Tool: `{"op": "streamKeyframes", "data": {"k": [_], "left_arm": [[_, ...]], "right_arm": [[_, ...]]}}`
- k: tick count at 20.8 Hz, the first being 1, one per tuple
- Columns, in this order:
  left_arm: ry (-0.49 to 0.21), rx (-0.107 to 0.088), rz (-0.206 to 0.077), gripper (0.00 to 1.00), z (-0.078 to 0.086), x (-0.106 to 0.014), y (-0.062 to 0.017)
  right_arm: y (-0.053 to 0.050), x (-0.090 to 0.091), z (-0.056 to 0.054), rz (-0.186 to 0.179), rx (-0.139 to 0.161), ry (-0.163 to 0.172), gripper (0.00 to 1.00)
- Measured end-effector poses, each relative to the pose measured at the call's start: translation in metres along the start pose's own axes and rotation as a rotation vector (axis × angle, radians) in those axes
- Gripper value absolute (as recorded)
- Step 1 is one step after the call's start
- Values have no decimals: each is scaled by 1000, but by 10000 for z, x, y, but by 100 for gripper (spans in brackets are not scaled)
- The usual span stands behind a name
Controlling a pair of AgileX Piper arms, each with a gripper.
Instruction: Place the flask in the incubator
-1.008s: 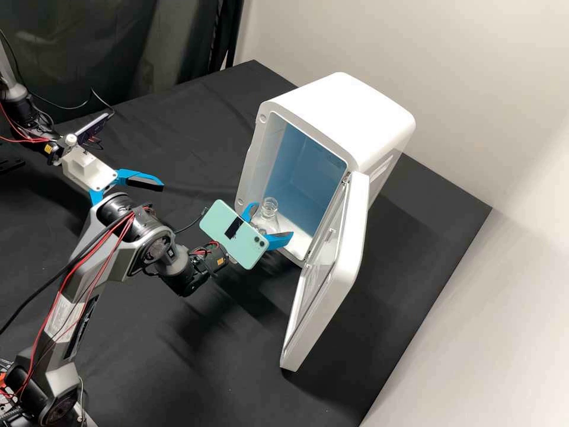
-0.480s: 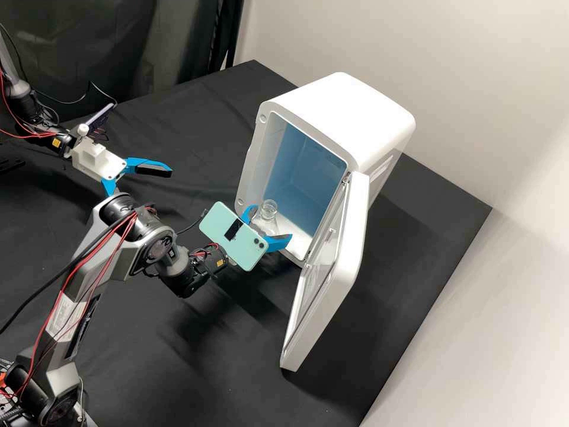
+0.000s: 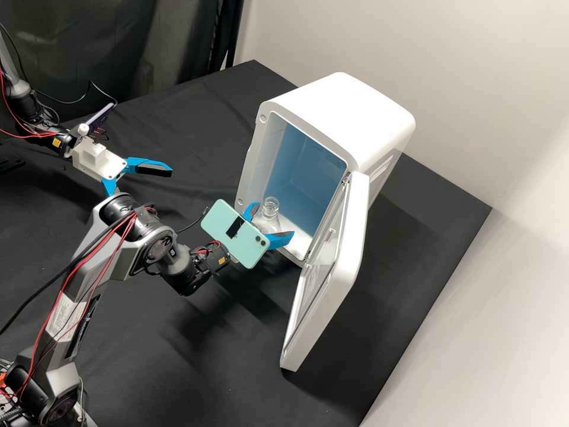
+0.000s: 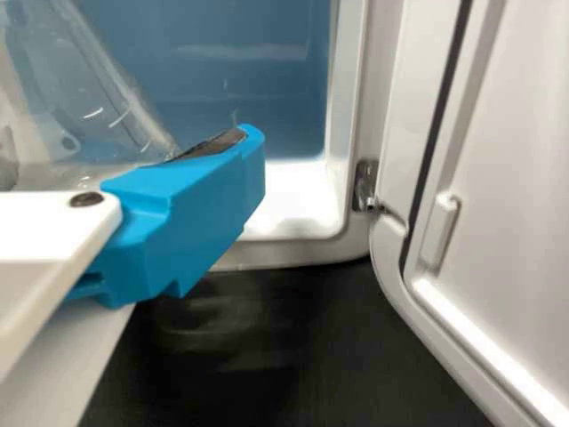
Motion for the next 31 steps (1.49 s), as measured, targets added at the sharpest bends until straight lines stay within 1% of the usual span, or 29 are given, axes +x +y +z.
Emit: {"op": "streamKeyframes", "data": {"k": [2,3,4,6,7,8,10,11,12,14,16,19,22,25,27,28,30,31], "left_arm": [[0,-1,2,100,1,-1,5],[1,-6,4,100,-1,-4,10],[6,-18,8,100,-12,-11,23],[24,-15,28,100,-48,-38,72],[37,-15,38,100,-70,-53,96],[51,-20,45,100,-96,-67,112],[73,-19,60,100,-139,-82,146],[80,-22,67,100,-156,-82,160],[84,-28,71,100,-165,-85,170],[95,-32,86,100,-178,-98,204],[94,-40,94,100,-173,-105,226],[93,-44,102,100,-167,-112,249],[92,-45,102,100,-167,-112,249],[92,-45,102,100,-167,-112,249],[92,-45,102,100,-167,-112,249],[92,-45,102,100,-167,-112,249],[92,-45,102,100,-167,-112,249],[92,-45,102,100,-167,-112,249]], "right_arm": [[43,43,-15,12,-2,4,0],[72,63,-13,20,-7,3,0],[85,74,-20,24,-9,7,0],[98,88,-30,30,-16,11,0],[96,88,-30,28,-17,11,0],[95,88,-31,26,-18,12,0],[95,88,-31,26,-18,12,0],[95,88,-31,26,-18,12,0],[95,88,-31,26,-18,12,0],[85,90,-20,24,-21,10,0],[62,94,4,18,-26,3,0],[51,96,15,15,-26,1,0],[44,97,22,13,-26,-1,0],[56,127,7,14,-25,1,0],[106,196,-4,19,-31,-5,0],[142,234,-1,28,-33,-6,0],[198,311,25,41,-41,-13,0],[204,353,52,37,-44,-23,0]]}}
